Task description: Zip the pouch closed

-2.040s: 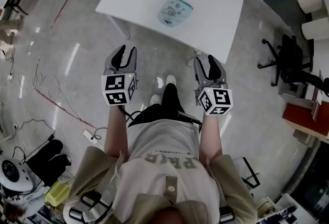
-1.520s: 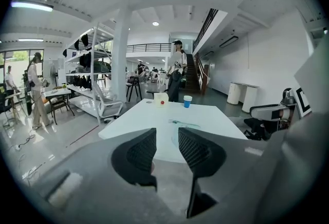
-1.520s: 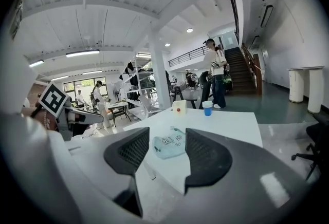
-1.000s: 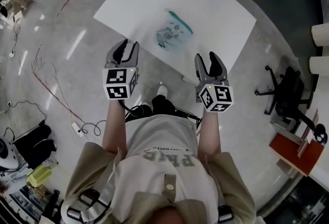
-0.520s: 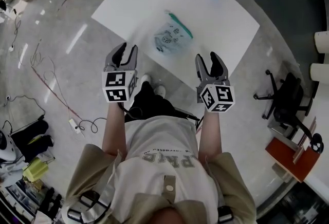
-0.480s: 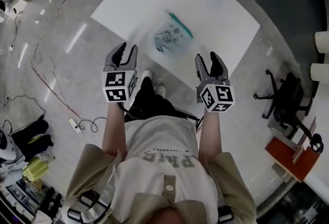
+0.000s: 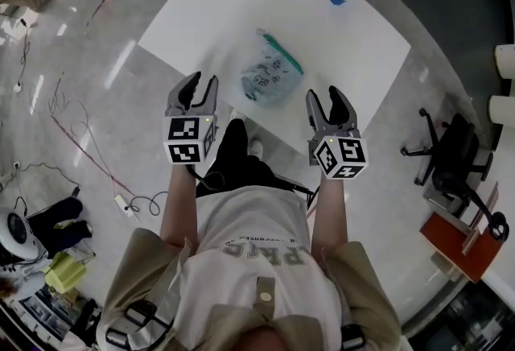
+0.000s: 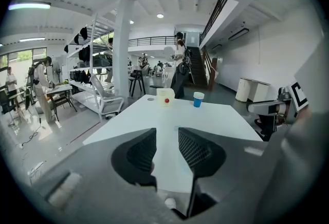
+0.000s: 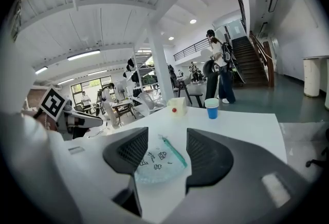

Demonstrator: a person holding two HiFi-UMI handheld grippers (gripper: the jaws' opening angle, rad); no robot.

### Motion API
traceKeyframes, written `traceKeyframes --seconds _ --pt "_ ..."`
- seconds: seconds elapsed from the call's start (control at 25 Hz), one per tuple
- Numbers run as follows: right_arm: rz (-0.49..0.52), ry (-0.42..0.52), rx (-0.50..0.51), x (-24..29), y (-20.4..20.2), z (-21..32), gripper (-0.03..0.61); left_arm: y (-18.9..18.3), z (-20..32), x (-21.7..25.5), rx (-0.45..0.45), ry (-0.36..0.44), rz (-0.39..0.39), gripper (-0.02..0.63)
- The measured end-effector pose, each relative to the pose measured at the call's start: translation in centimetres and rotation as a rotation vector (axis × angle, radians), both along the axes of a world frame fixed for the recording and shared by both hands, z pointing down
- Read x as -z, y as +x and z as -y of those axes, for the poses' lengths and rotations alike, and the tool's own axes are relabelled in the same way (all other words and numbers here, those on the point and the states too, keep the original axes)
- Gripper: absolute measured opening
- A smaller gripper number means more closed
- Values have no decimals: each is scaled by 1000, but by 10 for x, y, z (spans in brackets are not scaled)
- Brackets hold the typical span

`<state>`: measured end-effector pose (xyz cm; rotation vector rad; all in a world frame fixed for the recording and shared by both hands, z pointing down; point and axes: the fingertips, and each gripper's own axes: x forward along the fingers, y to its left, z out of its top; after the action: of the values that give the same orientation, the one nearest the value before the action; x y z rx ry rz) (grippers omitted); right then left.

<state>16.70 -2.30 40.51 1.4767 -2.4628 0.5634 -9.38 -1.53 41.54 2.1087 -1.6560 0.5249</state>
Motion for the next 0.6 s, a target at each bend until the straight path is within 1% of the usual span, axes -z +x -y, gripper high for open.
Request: traceKeyframes --seconds 0.24,0.4,0.6 --pt "6 -16 -53 -5 -2 39 209 -2 48 -8 -53 -30 8 142" --pt "-14 -32 -73 -12 -8 63 209 2 83 -17 -122 -42 27 143" --pt "0 -66 -123 -24 -12 87 208 8 119 -31 -199 -81 16 142"
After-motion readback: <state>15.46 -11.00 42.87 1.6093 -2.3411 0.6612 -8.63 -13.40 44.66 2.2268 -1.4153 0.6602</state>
